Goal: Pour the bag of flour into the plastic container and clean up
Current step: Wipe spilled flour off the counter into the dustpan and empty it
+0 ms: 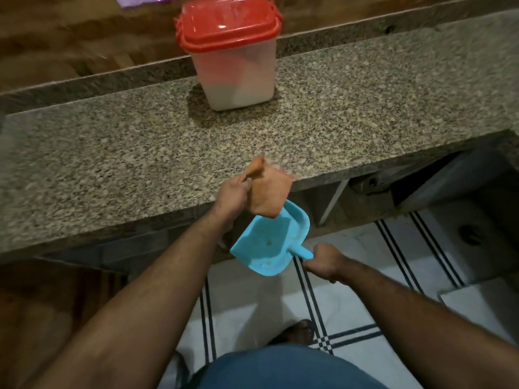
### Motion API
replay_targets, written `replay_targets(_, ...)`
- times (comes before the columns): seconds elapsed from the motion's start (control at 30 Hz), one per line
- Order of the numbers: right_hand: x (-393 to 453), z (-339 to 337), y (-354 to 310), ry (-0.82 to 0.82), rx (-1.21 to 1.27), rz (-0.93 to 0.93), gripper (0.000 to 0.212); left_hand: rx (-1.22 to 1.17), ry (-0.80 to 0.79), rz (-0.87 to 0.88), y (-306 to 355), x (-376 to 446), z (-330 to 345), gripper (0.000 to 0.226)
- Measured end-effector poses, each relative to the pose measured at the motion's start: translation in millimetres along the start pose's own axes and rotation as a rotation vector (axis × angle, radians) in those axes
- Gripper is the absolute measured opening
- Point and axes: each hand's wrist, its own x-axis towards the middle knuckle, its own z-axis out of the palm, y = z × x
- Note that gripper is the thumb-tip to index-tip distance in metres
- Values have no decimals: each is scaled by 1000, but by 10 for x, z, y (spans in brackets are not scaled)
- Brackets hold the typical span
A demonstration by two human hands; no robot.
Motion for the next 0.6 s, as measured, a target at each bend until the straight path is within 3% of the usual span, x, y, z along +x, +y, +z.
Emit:
replay_targets(0.13,-99,318,-382,-54,-156,-118,17,-299,53,-147,-318,-457,-636,25)
replay_targets(0.23,-207,701,-820,-102,-264,-176,22,-428,145,-196,-667,-1028,-1262,20)
replay_targets(0.43,-491,1830,-1768,-169,-422,-254,25,-494,454,-253,-1701,-2450,-2513,21)
replay_targets(0.6,-683,2909,-2319,-249,-513,-341,25,-626,753,-339,-2606,-3579,-3147,33)
